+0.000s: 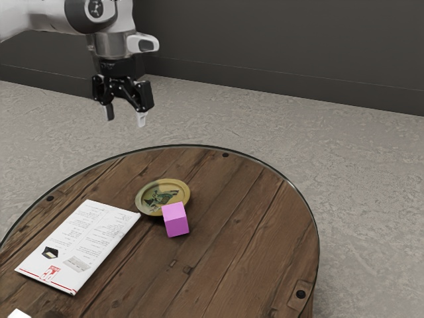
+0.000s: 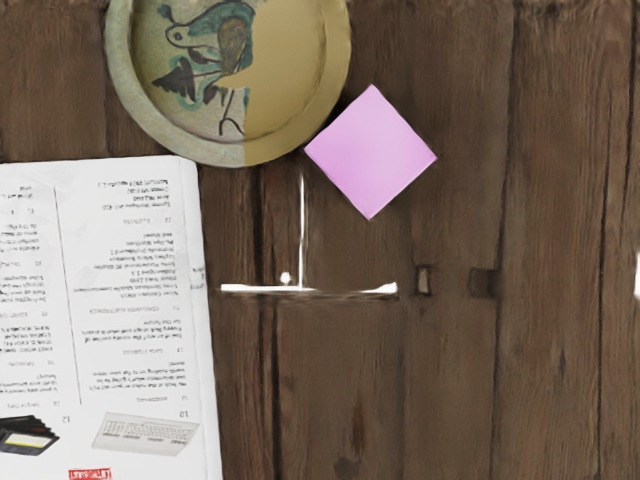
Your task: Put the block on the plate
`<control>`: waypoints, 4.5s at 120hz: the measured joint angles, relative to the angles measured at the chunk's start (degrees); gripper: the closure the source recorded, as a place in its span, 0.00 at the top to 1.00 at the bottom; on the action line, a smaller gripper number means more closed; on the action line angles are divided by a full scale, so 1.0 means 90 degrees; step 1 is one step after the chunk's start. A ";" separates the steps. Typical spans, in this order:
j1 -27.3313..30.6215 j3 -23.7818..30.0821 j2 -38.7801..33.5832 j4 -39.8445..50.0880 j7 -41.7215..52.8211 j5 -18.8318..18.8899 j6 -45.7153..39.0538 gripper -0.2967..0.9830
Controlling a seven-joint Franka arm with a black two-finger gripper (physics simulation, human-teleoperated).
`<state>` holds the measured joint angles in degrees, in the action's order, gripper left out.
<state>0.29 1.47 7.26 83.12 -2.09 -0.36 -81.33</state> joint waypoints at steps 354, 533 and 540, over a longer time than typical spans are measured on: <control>-0.0227 -0.0026 0.2059 0.2544 -0.5215 -0.0899 -0.4259 0.53; 0.0729 0.0253 0.2165 0.1328 -0.5102 -0.0424 -0.3501 0.49; 0.0729 0.0277 0.2265 0.1251 -0.5095 -0.0400 -0.3509 0.49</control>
<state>6.85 3.96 27.65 94.37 -47.95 -3.96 -112.91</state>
